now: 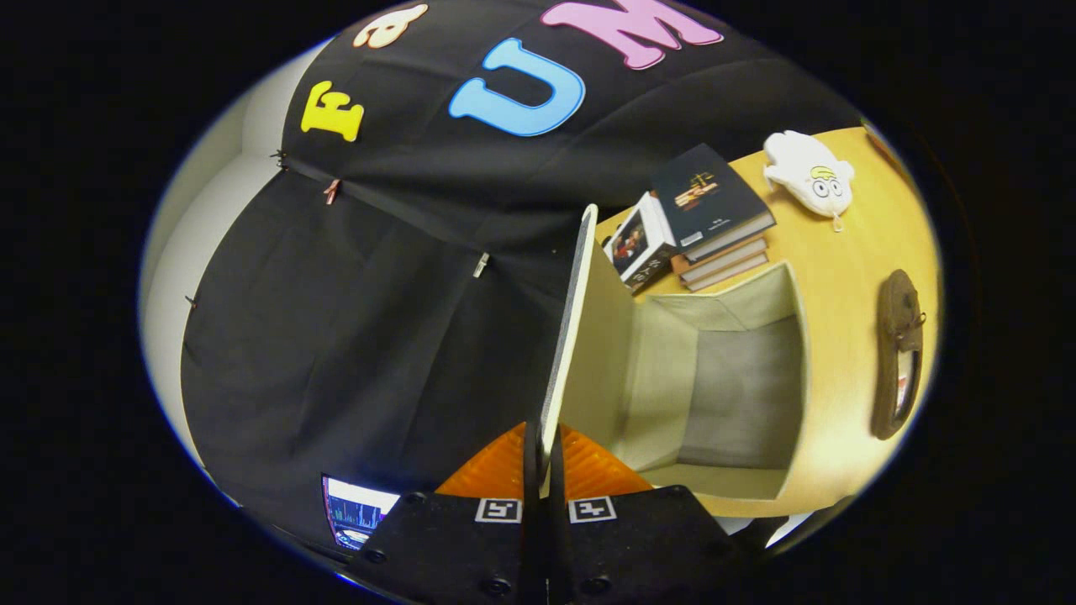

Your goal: Open the storage box then place both shoes into the box .Put the left shoe in first, then the right shoe, with the right side of both shoes facing outward in a uniform manner.

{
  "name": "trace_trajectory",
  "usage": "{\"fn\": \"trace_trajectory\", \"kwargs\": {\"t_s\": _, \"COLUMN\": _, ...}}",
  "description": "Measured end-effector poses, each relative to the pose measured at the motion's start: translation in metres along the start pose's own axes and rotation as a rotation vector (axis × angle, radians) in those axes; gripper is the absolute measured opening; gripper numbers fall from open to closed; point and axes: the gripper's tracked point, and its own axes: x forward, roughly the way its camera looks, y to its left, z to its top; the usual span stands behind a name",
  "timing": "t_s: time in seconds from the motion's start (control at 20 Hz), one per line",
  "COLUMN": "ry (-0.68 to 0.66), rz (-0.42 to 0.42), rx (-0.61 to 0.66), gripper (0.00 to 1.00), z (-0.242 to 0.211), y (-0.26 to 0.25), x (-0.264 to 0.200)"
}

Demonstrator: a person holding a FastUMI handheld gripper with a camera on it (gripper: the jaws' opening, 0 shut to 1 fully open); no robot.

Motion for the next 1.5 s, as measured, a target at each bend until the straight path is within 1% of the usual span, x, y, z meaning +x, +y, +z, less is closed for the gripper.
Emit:
{"fn": "trace_trajectory", "kwargs": {"t_s": 0.15, "ry": 0.029, "rz": 0.01, "rx": -0.072, "gripper": 0.06, "z": -0.015, "y": 0.025, "x": 0.027}}
{"fn": "trace_trajectory", "kwargs": {"t_s": 0.5, "ry": 0.088, "rz": -0.015, "rx": -0.099, "gripper": 0.06, "z": -0.055, "y": 0.049, "x": 0.091}}
{"fn": "trace_trajectory", "kwargs": {"t_s": 0.7, "ry": 0.089, "rz": -0.026, "rx": -0.094, "gripper": 0.07, "z": -0.061, "y": 0.055, "x": 0.121}}
{"fn": "trace_trajectory", "kwargs": {"t_s": 1.0, "ry": 0.086, "rz": -0.051, "rx": -0.082, "gripper": 0.07, "z": -0.068, "y": 0.058, "x": 0.154}}
{"fn": "trace_trajectory", "kwargs": {"t_s": 1.1, "ry": 0.074, "rz": -0.05, "rx": -0.082, "gripper": 0.06, "z": -0.068, "y": 0.061, "x": 0.159}}
{"fn": "trace_trajectory", "kwargs": {"t_s": 1.15, "ry": 0.064, "rz": -0.035, "rx": -0.083, "gripper": 0.08, "z": -0.065, "y": 0.065, "x": 0.157}}
{"fn": "trace_trajectory", "kwargs": {"t_s": 1.2, "ry": 0.046, "rz": -0.008, "rx": -0.086, "gripper": 0.14, "z": -0.06, "y": 0.072, "x": 0.16}}
{"fn": "trace_trajectory", "kwargs": {"t_s": 1.3, "ry": -0.004, "rz": -0.01, "rx": -0.118, "gripper": 0.71, "z": -0.055, "y": 0.071, "x": 0.149}}
{"fn": "trace_trajectory", "kwargs": {"t_s": 1.35, "ry": -0.037, "rz": -0.021, "rx": -0.128, "gripper": 1.0, "z": -0.036, "y": 0.066, "x": 0.133}}
{"fn": "trace_trajectory", "kwargs": {"t_s": 1.4, "ry": -0.075, "rz": -0.027, "rx": -0.135, "gripper": 0.98, "z": -0.025, "y": 0.063, "x": 0.123}}
{"fn": "trace_trajectory", "kwargs": {"t_s": 1.5, "ry": -0.145, "rz": -0.053, "rx": -0.163, "gripper": 0.98, "z": -0.004, "y": 0.052, "x": 0.097}}
